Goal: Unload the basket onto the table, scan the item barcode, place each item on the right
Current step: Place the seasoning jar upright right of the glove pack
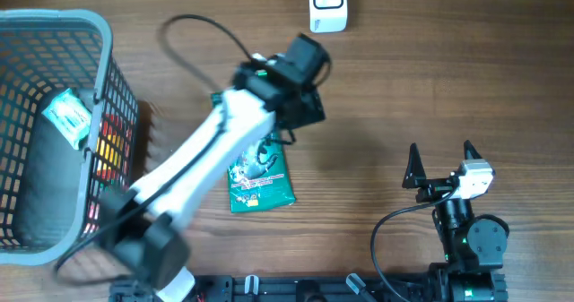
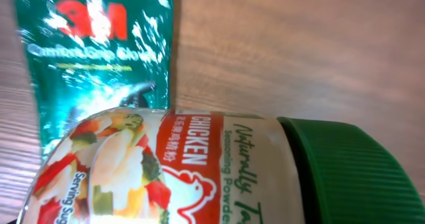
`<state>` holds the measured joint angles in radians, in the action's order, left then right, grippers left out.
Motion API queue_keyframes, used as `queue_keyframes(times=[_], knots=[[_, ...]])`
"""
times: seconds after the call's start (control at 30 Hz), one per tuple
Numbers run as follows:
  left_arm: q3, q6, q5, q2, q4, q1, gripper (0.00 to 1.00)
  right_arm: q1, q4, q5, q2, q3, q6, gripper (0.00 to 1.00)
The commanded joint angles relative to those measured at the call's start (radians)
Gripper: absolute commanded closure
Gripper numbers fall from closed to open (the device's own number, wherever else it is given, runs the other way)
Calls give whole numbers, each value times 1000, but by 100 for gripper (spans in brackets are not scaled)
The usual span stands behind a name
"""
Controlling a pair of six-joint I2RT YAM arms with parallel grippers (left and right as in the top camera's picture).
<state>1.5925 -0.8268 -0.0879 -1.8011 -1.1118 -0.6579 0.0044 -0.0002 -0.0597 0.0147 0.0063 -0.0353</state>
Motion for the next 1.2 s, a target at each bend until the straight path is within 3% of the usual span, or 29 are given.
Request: queue_keyframes(times=[0.0, 0.17, 0.87, 0.9, 0.97, 1.1, 1.17], knots=[[10, 11, -36, -148, 27, -37, 20, 3, 2, -5, -5, -1, 9, 0], [10, 8, -33, -266, 80, -78, 17, 3, 2, -5, -5, -1, 9, 0], [-113, -25, -29, -275, 174, -87, 12, 3, 2, -5, -5, -1, 9, 0], [-112, -24, -29, -274, 174, -87, 12, 3, 2, -5, -5, -1, 9, 0], [-109, 7, -29, -262, 169, -85, 0, 3, 2, -5, -5, -1, 9, 0], [36, 69, -56, -209, 3, -77, 0, 3, 2, -5, -5, -1, 9, 0], [188, 91, -146, -164, -115, -77, 0, 3, 2, -5, -5, -1, 9, 0]])
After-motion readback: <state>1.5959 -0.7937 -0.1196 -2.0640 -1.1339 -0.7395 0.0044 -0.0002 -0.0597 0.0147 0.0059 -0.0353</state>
